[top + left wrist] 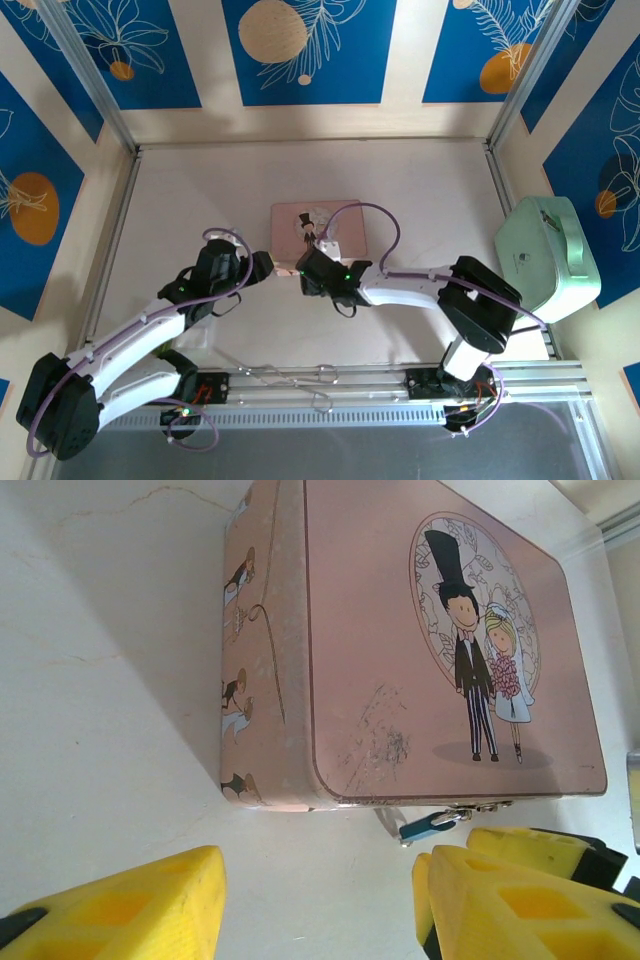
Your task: Unlock the padlock with the key
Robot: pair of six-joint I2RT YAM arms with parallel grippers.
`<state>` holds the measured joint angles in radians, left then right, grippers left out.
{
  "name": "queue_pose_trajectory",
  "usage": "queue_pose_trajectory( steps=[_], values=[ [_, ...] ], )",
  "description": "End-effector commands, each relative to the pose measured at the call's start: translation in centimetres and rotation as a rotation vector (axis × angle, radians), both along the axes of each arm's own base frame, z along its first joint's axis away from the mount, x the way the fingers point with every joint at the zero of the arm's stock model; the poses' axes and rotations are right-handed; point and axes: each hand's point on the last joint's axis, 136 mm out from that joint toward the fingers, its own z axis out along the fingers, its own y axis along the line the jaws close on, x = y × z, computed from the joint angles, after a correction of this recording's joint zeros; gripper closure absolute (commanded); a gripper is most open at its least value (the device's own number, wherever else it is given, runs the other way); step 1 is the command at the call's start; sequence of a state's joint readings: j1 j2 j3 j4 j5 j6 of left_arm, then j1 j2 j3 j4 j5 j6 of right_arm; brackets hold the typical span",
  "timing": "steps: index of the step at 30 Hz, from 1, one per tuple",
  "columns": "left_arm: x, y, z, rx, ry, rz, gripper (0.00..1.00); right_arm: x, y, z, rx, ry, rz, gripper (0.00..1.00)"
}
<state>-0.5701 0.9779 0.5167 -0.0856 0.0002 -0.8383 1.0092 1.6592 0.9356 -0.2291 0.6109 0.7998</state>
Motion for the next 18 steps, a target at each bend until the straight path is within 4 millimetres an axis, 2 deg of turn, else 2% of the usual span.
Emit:
queue_pose_trajectory(
  steps=[1, 18],
  values=[
    [0.00, -0.42, 0.01, -0.031, -0.003, -0.003, 0.45, 0.85, 0.21, 0.17, -0.016, -0.008, -0.009, 0.34],
    [-0.13, -0.44, -0.31, -0.040, 0.009, 0.001, 0.48, 1.38, 0.19, -0.56, -0.039, 0.015, -0.022, 0.43]
  ],
)
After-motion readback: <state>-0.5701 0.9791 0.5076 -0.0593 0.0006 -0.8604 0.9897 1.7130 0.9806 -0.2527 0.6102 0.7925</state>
